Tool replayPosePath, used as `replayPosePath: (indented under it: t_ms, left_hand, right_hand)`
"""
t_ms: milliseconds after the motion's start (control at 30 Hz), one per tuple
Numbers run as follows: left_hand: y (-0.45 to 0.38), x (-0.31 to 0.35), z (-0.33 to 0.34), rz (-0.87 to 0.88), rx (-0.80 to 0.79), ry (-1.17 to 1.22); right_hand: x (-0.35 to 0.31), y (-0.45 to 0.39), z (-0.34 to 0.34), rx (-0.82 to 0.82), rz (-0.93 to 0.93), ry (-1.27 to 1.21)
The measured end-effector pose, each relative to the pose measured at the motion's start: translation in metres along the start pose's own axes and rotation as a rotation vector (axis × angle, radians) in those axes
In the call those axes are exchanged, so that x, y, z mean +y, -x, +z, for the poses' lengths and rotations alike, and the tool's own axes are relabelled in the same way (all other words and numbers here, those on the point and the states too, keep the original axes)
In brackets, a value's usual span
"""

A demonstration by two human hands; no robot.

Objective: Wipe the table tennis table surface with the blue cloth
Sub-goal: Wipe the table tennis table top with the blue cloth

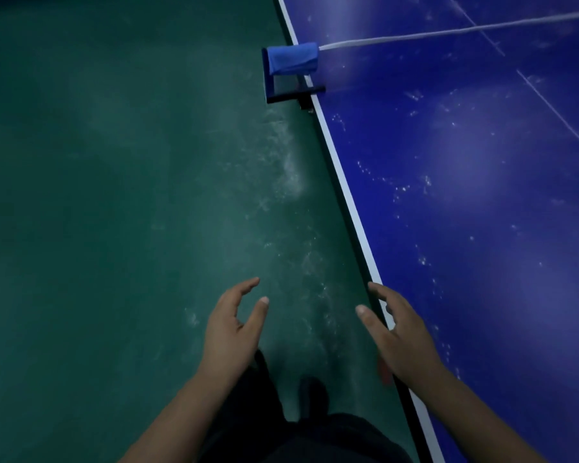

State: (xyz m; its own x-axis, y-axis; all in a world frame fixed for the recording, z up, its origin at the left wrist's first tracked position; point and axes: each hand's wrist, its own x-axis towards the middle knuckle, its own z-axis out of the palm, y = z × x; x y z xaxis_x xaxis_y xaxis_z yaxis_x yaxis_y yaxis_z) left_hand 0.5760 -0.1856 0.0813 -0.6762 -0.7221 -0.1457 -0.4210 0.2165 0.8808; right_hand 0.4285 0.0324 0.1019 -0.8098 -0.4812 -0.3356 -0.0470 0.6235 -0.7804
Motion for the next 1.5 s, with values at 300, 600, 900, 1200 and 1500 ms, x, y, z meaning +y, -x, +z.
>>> replayPosePath:
  t_ms: [300,600,900,1200,1500]
  left_hand:
    - [-0.235,0.015,-0.007,0.065,-0.119,-0.024]
    - [-0.433,0.058,-0.017,0.18,-0.212,-0.055]
    - [-0.586,0.089,0.023,0.3,-0.205,-0.105]
    - [-0.692,0.117,0.061,0.381,-0.183,-0.158]
    - [-0.724,0.12,0.066,0.482,-0.284,-0.122]
  right_hand:
    - [-0.092,-0.193,0.025,0.107,0.091,-0.052]
    - [-0.191,-0.354,0.038,0.155,0.106,-0.083]
    - [-0.233,-0.52,0.028,0.185,0.063,-0.126]
    - [-0.261,-0.67,0.023,0.366,0.155,-0.269]
    - [-0.265,-0.707,0.038,0.516,0.343,-0.536]
